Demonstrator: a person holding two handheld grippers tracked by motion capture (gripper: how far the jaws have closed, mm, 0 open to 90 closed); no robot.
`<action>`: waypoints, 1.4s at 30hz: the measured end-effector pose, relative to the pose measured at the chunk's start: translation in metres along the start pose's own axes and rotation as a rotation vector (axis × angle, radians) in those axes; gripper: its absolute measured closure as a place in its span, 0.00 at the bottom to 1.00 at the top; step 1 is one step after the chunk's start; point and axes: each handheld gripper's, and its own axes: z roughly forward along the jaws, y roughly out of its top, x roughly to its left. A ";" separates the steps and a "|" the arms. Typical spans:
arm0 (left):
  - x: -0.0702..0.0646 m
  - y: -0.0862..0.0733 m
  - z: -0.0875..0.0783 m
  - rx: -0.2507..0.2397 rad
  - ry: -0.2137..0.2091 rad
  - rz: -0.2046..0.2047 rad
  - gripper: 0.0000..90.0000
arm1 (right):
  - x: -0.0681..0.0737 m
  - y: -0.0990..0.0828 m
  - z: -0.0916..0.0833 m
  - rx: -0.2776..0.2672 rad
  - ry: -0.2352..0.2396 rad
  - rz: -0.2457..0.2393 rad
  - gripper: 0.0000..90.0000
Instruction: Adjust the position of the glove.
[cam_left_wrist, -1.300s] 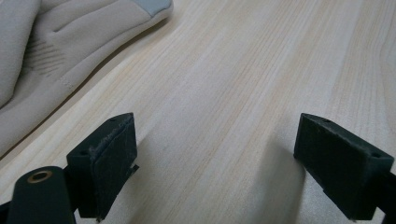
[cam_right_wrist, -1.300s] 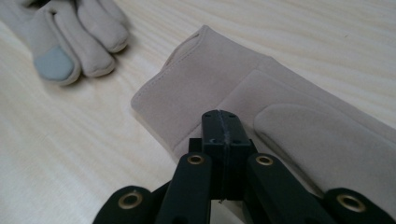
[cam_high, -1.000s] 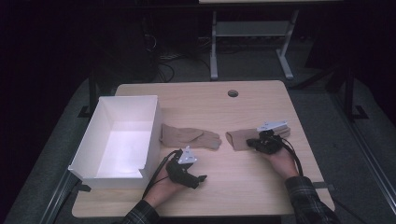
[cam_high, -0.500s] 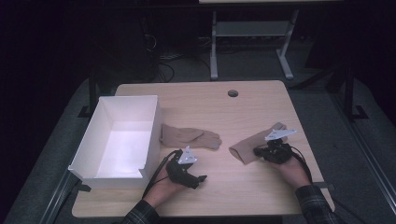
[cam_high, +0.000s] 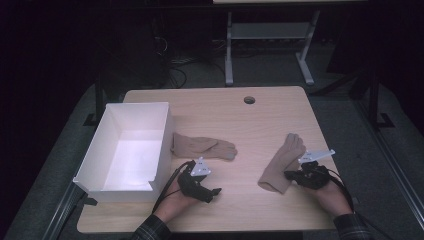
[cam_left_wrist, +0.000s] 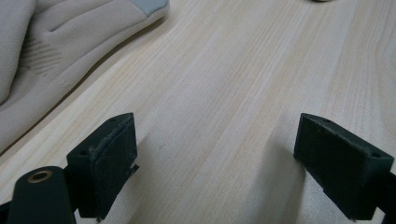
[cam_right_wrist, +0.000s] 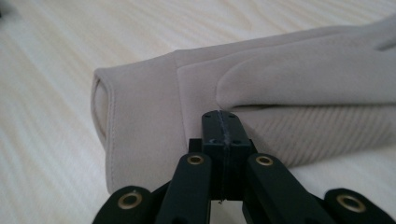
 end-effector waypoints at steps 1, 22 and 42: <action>0.000 0.000 0.000 -0.005 -0.001 -0.005 0.14 | 0.001 -0.003 -0.002 -0.001 0.002 0.005 1.00; -0.001 0.001 0.001 0.002 -0.002 -0.003 0.14 | -0.035 0.047 0.010 -0.089 -0.109 0.066 1.00; -0.001 0.001 0.001 0.000 -0.003 -0.003 0.14 | -0.036 0.052 0.042 -0.016 -0.070 0.046 1.00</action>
